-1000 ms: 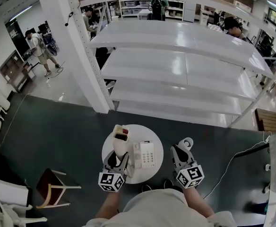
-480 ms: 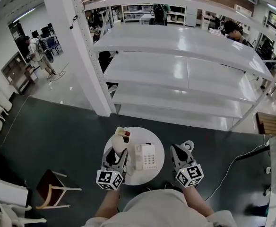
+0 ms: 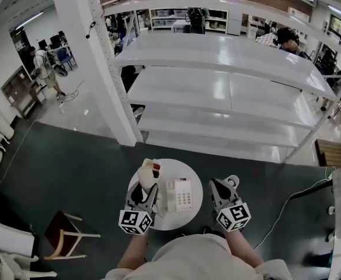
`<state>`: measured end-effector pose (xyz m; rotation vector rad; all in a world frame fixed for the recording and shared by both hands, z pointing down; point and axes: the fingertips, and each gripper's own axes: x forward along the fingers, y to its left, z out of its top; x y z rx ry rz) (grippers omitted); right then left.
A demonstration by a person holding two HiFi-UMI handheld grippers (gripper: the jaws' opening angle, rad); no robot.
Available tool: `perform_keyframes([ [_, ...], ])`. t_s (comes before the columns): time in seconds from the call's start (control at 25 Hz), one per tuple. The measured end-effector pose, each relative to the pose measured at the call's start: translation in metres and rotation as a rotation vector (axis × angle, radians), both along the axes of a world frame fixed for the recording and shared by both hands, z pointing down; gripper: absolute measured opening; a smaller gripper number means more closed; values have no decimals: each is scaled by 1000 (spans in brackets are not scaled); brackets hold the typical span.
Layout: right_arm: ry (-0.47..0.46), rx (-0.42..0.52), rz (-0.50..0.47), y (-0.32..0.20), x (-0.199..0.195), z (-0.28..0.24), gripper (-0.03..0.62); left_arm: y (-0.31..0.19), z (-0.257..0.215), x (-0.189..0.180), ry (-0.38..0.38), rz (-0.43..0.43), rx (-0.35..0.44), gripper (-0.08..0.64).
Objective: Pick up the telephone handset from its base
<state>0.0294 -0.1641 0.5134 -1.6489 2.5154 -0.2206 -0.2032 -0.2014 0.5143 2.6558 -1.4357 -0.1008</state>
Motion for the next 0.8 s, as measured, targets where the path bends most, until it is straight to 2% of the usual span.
perform_keyframes([
  [0.8, 15, 7, 16, 0, 3, 2, 8, 1, 6, 1, -21, 2, -11, 236],
])
